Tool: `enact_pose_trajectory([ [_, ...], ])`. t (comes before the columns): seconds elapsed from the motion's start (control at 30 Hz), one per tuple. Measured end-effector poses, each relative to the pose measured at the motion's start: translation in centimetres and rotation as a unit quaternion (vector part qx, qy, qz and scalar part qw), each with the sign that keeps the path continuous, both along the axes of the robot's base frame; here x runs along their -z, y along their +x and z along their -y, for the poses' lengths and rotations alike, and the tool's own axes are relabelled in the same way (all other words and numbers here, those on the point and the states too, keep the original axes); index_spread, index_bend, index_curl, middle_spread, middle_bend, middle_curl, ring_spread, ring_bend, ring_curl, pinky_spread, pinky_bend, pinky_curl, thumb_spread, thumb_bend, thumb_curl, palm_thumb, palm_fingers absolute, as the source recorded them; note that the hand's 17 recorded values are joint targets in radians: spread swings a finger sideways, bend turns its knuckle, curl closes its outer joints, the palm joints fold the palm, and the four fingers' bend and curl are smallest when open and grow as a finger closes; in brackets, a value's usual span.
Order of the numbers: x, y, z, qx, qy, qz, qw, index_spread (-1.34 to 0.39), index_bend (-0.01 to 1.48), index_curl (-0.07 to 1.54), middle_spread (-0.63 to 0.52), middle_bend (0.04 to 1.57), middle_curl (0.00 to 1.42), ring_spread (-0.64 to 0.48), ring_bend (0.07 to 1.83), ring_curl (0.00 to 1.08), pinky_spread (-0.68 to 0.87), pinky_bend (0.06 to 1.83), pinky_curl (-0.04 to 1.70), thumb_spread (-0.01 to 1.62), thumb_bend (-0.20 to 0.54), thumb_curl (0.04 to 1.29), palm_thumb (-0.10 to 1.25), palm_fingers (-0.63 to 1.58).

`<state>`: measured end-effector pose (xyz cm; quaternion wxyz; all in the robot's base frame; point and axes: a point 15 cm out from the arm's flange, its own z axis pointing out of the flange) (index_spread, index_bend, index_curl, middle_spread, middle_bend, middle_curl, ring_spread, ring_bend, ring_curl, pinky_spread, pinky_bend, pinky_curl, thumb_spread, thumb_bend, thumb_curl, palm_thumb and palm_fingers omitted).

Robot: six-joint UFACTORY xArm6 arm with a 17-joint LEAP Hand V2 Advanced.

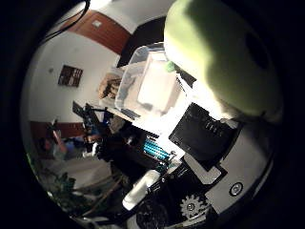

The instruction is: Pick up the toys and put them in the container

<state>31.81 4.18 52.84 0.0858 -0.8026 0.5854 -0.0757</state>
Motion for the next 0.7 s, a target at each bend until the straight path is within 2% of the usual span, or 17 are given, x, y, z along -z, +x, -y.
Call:
enact_pose_trajectory([
  [0.17, -1.7, 1.5, -6.9, -0.024, 0.029, 0.038, 0.999, -0.27, 0.97, 1.03, -0.17, 1.27, 0.91, -0.26, 1.29, 0.86, -0.2, 1.19, 1.1, 0.91, -0.014, 0.78, 1.04, 1.06],
  [0.37, -1.4, 3.0, -13.4, -0.067, 0.036, 0.03, 0.997, -0.27, 0.97, 1.04, -0.17, 1.27, 0.92, -0.26, 1.29, 0.87, -0.21, 1.19, 1.12, 0.89, -0.015, 0.79, 1.04, 1.06],
  [0.7, 1.8, 8.5, -20.2, -0.075, 0.053, 0.034, 0.995, -0.27, 0.96, 1.05, -0.18, 1.26, 0.92, -0.27, 1.27, 0.88, -0.21, 1.17, 1.13, 0.89, -0.017, 0.8, 1.02, 1.07],
])
